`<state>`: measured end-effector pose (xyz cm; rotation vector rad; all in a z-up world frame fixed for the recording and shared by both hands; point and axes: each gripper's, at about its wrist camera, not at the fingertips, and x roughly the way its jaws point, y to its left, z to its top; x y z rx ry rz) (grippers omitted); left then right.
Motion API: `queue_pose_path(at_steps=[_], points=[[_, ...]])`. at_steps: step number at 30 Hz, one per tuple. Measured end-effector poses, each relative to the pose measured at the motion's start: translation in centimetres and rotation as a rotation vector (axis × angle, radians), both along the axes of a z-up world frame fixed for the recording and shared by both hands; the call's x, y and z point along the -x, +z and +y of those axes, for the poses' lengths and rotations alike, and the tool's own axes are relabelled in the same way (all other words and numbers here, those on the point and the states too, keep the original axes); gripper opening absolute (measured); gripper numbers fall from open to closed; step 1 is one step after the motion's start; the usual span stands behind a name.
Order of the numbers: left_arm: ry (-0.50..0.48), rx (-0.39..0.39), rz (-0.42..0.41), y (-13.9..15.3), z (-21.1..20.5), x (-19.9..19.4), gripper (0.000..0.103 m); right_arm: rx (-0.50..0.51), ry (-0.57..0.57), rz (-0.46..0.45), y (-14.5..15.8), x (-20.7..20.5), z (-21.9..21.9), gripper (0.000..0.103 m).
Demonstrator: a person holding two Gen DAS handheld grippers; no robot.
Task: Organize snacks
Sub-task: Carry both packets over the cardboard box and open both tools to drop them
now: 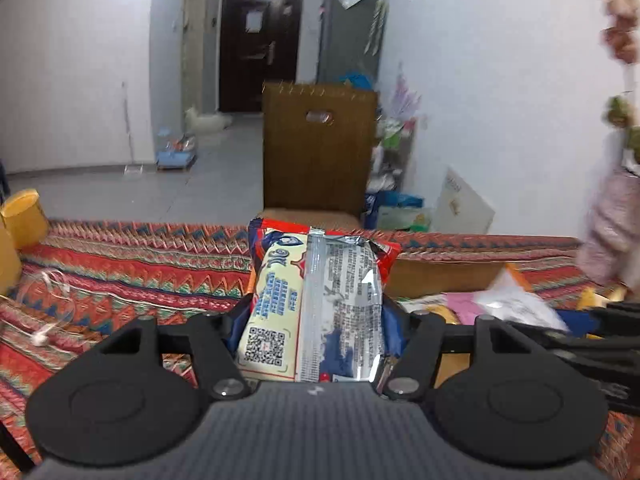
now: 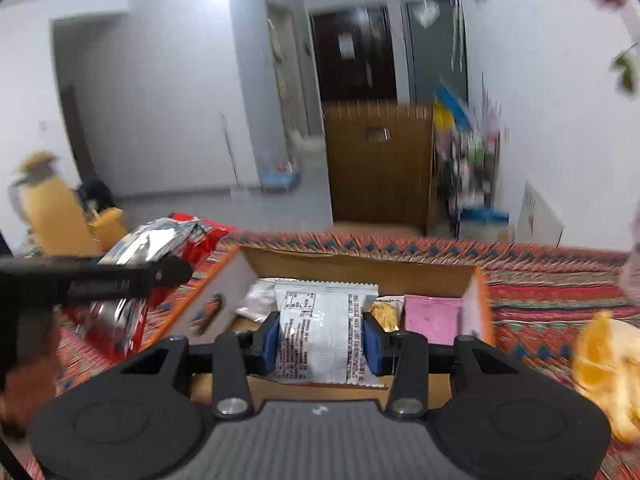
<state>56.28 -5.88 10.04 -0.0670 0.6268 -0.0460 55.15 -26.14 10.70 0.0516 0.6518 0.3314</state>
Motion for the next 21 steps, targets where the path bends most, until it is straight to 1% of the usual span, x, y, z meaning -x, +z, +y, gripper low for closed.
queue_pose_path(at_steps=[2, 4, 6, 7, 11, 13, 15, 16, 18, 21], points=[[-0.013, 0.017, 0.033, -1.7, -0.1, -2.4, 0.063, 0.04, -0.012, 0.063, -1.8, -5.1, 1.5, 0.041], [-0.009, 0.001, 0.047, -3.2, -0.3, -4.0, 0.063, 0.068, -0.046, 0.146, -4.2, -9.6, 2.9, 0.041], [-0.012, -0.013, 0.058, -4.5, -0.6, -5.0, 0.063, 0.042, -0.065, 0.218, -6.5, -12.5, 3.4, 0.041], [-0.016, -0.011, 0.064, -4.9, -0.5, -5.3, 0.064, 0.034, -0.064, 0.237, -7.2, -13.5, 3.6, 0.041], [-0.02, -0.01, 0.09, -6.1, -0.2, -6.2, 0.068, 0.006, -0.034, 0.289, -9.6, -15.4, 4.7, 0.044], [-0.033, -0.002, 0.086, -6.1, 0.3, -6.0, 0.076, -0.024, -0.032, 0.319, -10.4, -16.0, 4.5, 0.057], [-0.031, 0.01, 0.081, -5.6, 1.0, -5.7, 0.08, -0.07, -0.021, 0.319, -10.4, -15.8, 4.0, 0.066], [-0.031, 0.011, 0.078, -5.3, 1.2, -5.4, 0.08, -0.079, -0.023, 0.312, -10.2, -15.6, 3.8, 0.067], [-0.037, 0.002, 0.075, -4.3, 1.7, -4.7, 0.08, -0.057, -0.038, 0.29, -9.4, -14.7, 3.6, 0.069], [-0.043, -0.021, 0.065, -2.4, 2.0, -3.1, 0.08, 0.016, -0.054, 0.246, -7.7, -13.2, 2.9, 0.07]])
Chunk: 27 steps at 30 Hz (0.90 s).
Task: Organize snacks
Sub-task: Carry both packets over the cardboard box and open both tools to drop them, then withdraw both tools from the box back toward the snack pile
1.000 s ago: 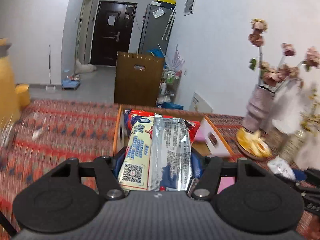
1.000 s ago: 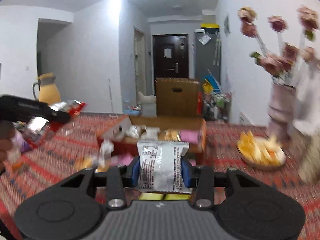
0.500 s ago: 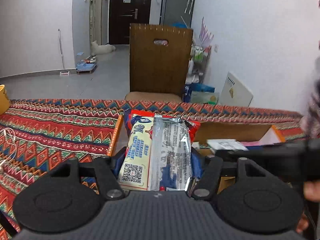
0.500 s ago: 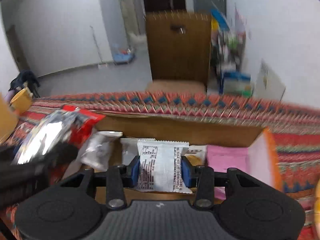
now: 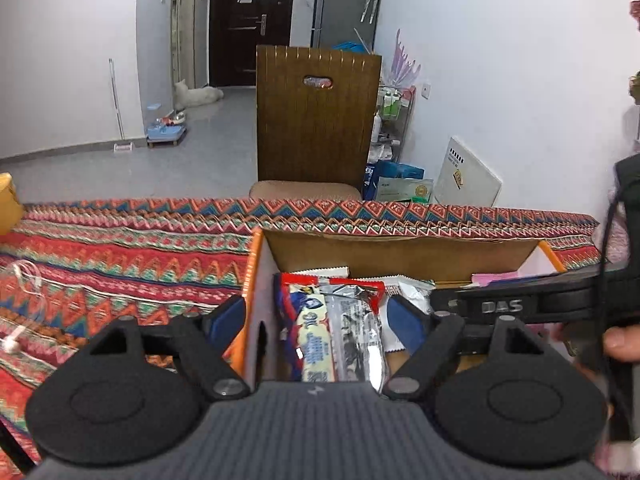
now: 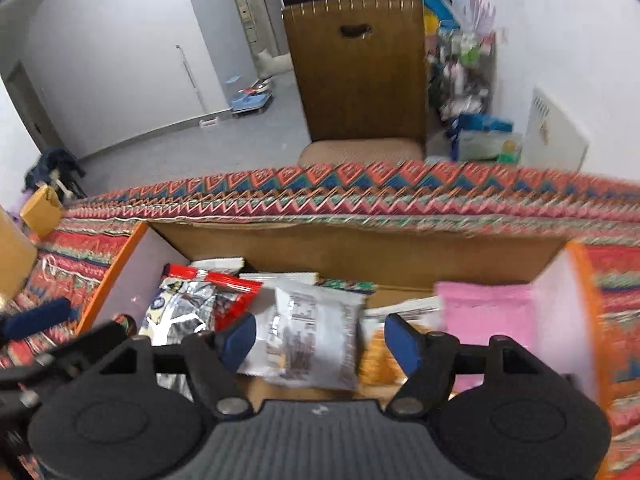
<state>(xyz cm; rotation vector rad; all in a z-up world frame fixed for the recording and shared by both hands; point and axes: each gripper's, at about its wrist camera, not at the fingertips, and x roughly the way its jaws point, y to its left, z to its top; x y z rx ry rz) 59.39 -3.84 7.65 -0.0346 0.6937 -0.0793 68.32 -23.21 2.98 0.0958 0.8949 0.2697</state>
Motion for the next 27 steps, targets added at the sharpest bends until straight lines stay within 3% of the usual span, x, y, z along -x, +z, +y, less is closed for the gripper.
queue_pose_path(at_steps=[7, 13, 16, 20, 27], points=[[-0.046, -0.041, -0.027, 5.0, 1.1, 6.8, 0.085, 0.066, -0.001, -0.097, 7.1, 7.1, -2.9, 0.078], [-0.077, -0.039, -0.111, 8.3, 3.0, 16.7, 0.096, 0.122, 0.001, -0.228, 12.5, 17.7, -5.6, 0.087], [-0.094, -0.022, -0.157, 9.0, 4.0, 22.5, 0.102, 0.117, 0.002, -0.281, 13.6, 23.6, -6.9, 0.091], [-0.148, -0.04, -0.206, 8.6, 4.6, 29.7, 0.103, 0.091, 0.018, -0.376, 13.6, 31.8, -7.9, 0.097], [-0.06, -0.039, -0.357, 6.2, 6.8, 41.6, 0.103, 0.03, 0.003, -0.513, 11.4, 44.8, -8.2, 0.1]])
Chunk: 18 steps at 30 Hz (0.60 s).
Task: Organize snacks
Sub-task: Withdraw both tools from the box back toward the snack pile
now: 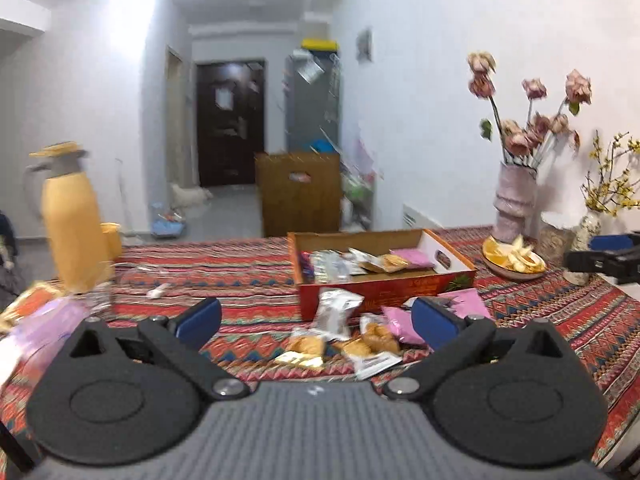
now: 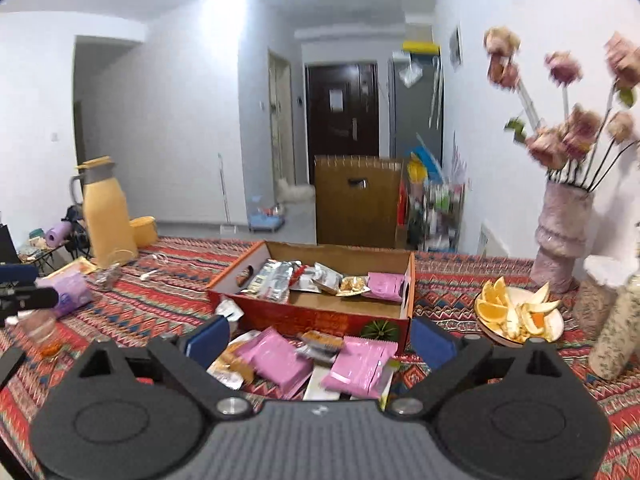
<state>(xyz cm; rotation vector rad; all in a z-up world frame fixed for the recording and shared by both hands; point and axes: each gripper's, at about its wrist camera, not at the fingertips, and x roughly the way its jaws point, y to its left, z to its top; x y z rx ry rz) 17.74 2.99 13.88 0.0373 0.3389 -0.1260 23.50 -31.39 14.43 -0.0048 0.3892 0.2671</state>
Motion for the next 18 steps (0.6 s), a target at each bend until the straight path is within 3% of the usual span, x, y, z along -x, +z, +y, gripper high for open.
queue_pose_path(at_steps=[2, 5, 9, 12, 18], points=[[0.051, -0.009, -0.066, -1.3, 0.4, 3.7, 0.103, 0.006, -0.02, -0.061, -1.2, 3.4, 0.1, 0.102], [0.094, 0.009, -0.095, -3.7, 0.7, 7.7, 0.103, 0.043, -0.063, -0.124, -3.7, 8.4, 0.7, 0.103], [0.094, 0.083, 0.009, -7.5, 1.6, 10.5, 0.103, 0.06, -0.107, -0.14, -8.2, 13.6, 1.7, 0.103], [0.09, 0.051, 0.1, -9.9, 1.5, 10.4, 0.103, 0.031, -0.115, -0.148, -12.1, 16.2, 2.3, 0.103], [0.056, 0.037, 0.143, -11.5, 0.9, 9.5, 0.103, 0.03, -0.164, -0.045, -17.2, 17.2, 3.5, 0.103]])
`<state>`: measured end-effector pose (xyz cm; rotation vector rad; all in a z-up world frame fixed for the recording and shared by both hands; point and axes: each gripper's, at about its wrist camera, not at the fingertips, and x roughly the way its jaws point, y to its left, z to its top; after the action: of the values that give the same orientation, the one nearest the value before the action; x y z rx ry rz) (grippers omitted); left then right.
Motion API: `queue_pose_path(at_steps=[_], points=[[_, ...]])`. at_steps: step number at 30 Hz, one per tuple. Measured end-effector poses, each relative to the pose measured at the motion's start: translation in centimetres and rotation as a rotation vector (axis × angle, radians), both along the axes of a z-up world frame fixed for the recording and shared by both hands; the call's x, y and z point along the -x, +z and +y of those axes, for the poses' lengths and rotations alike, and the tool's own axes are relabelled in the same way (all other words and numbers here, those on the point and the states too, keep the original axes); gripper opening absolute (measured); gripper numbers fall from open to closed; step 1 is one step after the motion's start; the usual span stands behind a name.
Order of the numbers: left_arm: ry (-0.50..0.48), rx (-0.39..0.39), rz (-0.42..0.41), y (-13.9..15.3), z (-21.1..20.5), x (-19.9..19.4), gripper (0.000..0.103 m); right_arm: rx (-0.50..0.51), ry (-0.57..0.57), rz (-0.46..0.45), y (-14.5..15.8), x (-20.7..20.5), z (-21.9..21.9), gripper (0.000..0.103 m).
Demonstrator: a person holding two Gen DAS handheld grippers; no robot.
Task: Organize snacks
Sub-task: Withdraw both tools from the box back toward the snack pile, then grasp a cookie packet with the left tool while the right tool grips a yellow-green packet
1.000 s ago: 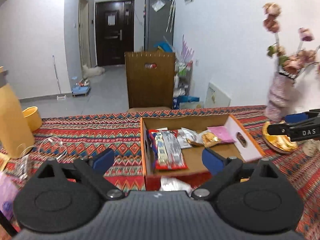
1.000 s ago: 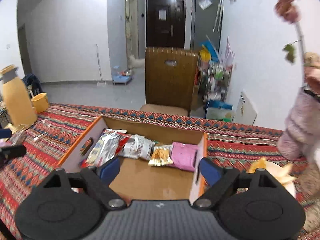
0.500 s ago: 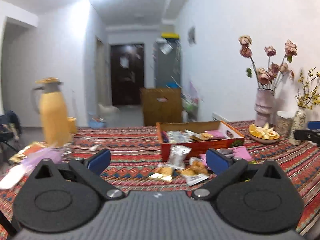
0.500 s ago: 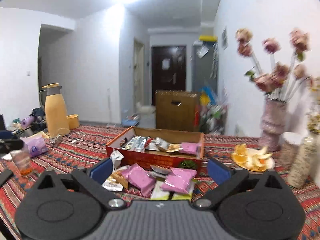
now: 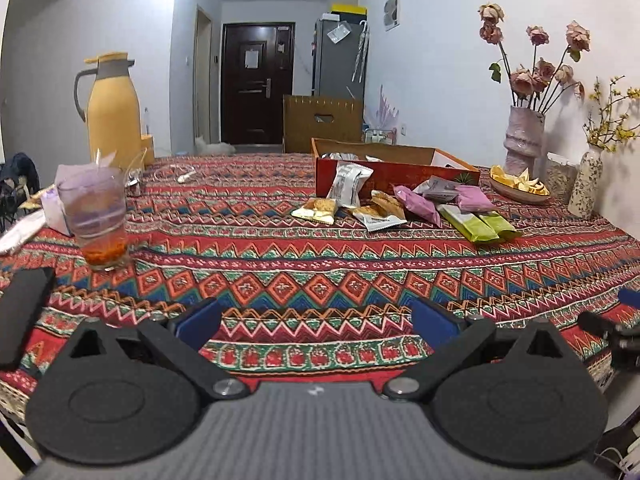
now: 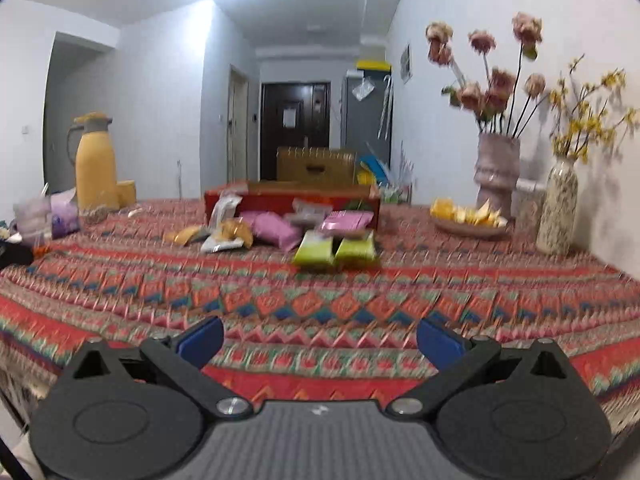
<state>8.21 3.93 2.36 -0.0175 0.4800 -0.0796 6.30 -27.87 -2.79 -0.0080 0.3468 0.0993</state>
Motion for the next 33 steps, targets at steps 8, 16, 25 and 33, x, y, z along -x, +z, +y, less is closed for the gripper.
queue_pose_path(at_steps=[8, 16, 25, 33], points=[[0.009, 0.013, 0.023, -0.8, 0.3, -1.0, 0.103, -0.054, 0.009, -0.001, 0.0, -0.3, -0.1, 0.103], [0.005, -0.012, 0.052, -0.5, 0.8, -4.0, 0.103, -0.069, -0.02, 0.032, 0.5, -2.5, -0.4, 0.103], [-0.058, -0.067, 0.011, 2.2, 0.2, -12.9, 0.103, -0.094, 0.04, 0.048, 3.0, -7.9, 0.4, 0.092], [-0.115, -0.107, 0.087, 0.6, -1.2, -24.5, 0.081, -0.045, 0.068, 0.101, 4.9, -16.2, 1.7, 0.063]])
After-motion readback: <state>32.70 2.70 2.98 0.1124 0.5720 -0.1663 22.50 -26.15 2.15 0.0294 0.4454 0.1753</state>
